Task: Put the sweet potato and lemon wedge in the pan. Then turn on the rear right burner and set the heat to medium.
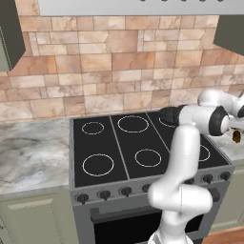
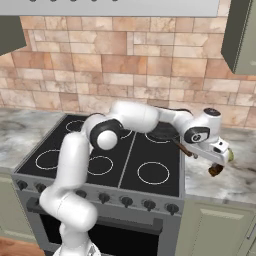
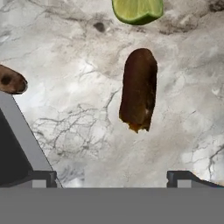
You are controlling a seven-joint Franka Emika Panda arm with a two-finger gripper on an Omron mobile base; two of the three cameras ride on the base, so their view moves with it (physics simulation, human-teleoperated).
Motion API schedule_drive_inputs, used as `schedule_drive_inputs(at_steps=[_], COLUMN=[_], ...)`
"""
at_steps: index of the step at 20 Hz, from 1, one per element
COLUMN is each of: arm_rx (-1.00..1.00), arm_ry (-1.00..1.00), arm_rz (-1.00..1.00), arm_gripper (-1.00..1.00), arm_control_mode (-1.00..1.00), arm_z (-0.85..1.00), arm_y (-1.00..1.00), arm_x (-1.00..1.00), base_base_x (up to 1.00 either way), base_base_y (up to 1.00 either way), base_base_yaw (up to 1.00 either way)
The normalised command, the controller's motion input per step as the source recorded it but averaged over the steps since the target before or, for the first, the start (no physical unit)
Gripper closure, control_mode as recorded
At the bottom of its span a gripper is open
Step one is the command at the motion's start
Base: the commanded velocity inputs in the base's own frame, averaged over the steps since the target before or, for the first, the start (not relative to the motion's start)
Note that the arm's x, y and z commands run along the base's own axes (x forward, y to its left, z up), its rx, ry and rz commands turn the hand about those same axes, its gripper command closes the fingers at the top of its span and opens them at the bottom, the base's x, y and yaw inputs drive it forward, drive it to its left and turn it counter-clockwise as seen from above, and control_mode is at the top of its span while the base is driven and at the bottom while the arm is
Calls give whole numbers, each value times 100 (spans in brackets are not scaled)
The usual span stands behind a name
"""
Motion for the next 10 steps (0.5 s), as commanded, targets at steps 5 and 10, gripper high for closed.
schedule_drive_inputs(at_steps=[5, 10], arm_rx=[0, 0], arm_ry=[0, 0], arm_rz=[0, 0], arm_gripper=[-100, -100], arm_control_mode=[-100, -100], arm_z=[-10, -16], arm_y=[-43, -35], arm_x=[38, 23], base_base_x=[0, 0], base_base_y=[0, 0], base_base_yaw=[0, 0])
